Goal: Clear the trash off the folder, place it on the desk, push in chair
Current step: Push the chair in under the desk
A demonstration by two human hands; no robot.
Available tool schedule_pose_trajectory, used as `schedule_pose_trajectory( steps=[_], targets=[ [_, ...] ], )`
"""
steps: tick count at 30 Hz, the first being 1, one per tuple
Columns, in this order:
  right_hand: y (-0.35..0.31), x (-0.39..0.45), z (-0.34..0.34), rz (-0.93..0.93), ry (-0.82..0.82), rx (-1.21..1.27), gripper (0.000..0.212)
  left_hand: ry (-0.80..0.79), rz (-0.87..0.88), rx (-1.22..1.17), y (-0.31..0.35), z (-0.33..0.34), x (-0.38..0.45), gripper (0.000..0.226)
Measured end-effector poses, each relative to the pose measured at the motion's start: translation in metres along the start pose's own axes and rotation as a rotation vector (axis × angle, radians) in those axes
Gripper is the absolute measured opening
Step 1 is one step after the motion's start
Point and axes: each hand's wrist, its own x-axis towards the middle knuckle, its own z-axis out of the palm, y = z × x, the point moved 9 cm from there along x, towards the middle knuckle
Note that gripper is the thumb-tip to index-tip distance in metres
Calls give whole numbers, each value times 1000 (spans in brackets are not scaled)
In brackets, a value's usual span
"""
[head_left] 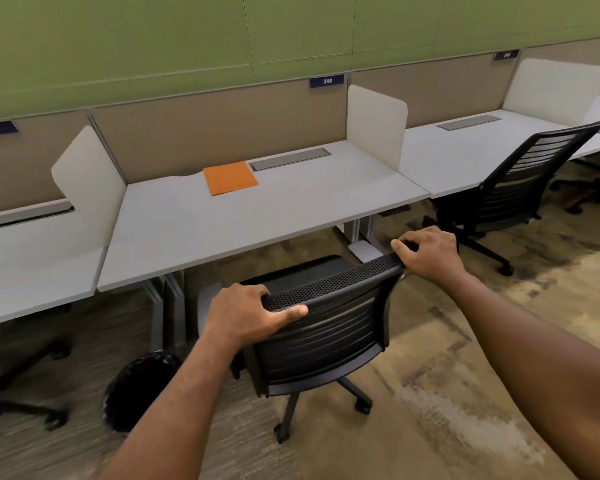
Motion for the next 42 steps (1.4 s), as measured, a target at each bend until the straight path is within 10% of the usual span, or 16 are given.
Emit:
schedule_pose_trajectory(
  steps=[12,31,42],
  targets=[
    [-7,59,7,-1,-49,32,88,66,-154,23,-36,-4,37,89],
    [-37,182,101,-58,-260,-88,85,30,-388,146,-119,21,157,59],
    [-66,232,142,-212,-220,-157,93,101,-616,-32,-172,35,202,83]
  ],
)
